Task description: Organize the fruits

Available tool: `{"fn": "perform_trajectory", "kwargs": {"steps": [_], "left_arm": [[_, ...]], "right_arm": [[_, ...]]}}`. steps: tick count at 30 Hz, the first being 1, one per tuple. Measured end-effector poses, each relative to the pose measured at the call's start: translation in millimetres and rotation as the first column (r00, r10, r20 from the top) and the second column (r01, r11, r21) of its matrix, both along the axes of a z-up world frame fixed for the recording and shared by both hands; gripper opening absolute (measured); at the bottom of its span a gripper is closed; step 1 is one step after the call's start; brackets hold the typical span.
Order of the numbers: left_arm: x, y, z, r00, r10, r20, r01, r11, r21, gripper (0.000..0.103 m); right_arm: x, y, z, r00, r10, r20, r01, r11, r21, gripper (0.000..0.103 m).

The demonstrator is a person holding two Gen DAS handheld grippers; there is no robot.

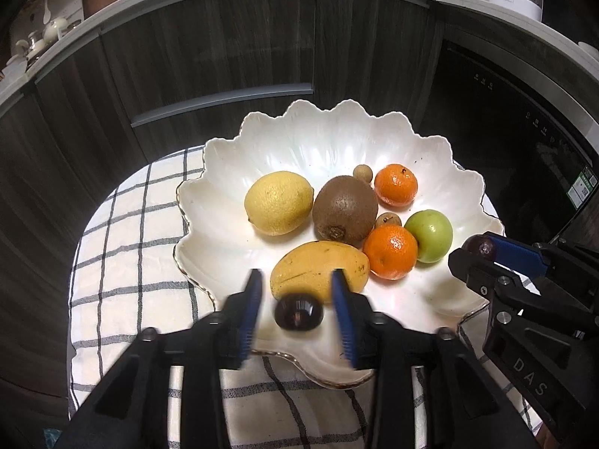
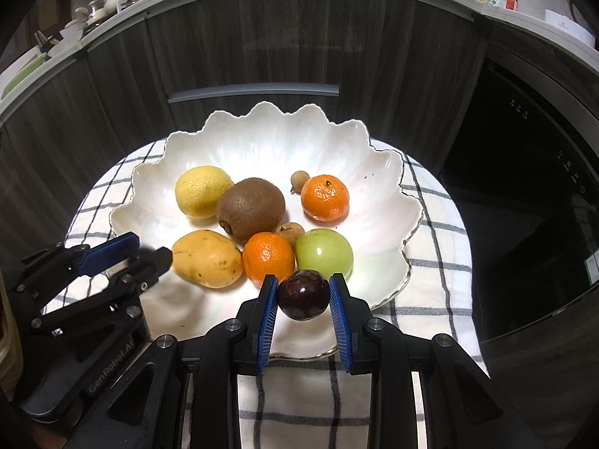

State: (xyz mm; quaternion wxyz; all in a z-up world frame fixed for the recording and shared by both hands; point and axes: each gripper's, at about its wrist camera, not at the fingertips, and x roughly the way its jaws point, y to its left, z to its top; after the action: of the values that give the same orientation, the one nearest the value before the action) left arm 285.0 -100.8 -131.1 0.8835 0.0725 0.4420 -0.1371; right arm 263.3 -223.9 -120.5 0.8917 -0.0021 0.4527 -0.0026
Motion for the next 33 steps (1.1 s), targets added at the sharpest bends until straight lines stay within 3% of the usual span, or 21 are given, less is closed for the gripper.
{"fn": "perform_trajectory", "kwargs": {"steps": [2,5,7,9,17,23,29,33], "left_arm": [[-1.6,0.8,1.6,1.000,0.009,0.011,-0.009,1.000,0.004,0.056],[-1.5,1.0,1.8,1.000,0.012,0.008,-0.012,1.000,0.012,0.057],[-2.4,1.0,1.7,1.000,0.012,0.012,-0.012,1.000,0.027,0.059],[-4.4,2.2,3.1,1.000,0.018,0.020,-0.019,0.999,0.031,0.063],[-12.2,7.6,13.6,0.997,0.052,0.056,-0.054,0.998,0.042,0.077],[-20.0,16.1,25.0,0.993,0.087,0.079,-0.091,0.995,0.041,0.086],[-32.9,26.2,43.0,0.982,0.139,0.127,-0.143,0.990,0.022,0.092],[-43.4,31.3,54.3,0.975,0.157,0.155,-0.162,0.987,0.019,0.096]], "right_arm": [[-0.5,-0.2,0.9,1.000,-0.002,0.005,0.002,1.000,-0.004,0.030],[-1.5,-0.9,3.0,1.000,-0.012,0.012,0.012,1.000,-0.013,0.032],[-2.5,-1.9,5.0,1.000,-0.019,0.019,0.019,1.000,-0.018,0.040],[-5.0,-3.0,8.0,0.999,-0.031,0.037,0.032,0.999,-0.028,0.062],[-11.5,-5.8,16.5,0.997,-0.050,0.058,0.052,0.998,-0.039,0.065],[-21.1,-7.5,28.2,0.993,-0.085,0.086,0.090,0.995,-0.053,0.078],[-31.4,-4.8,40.7,0.991,-0.095,0.094,0.099,0.994,-0.043,0.079],[-42.5,-2.5,52.9,0.987,-0.108,0.121,0.115,0.992,-0.051,0.085]]}}
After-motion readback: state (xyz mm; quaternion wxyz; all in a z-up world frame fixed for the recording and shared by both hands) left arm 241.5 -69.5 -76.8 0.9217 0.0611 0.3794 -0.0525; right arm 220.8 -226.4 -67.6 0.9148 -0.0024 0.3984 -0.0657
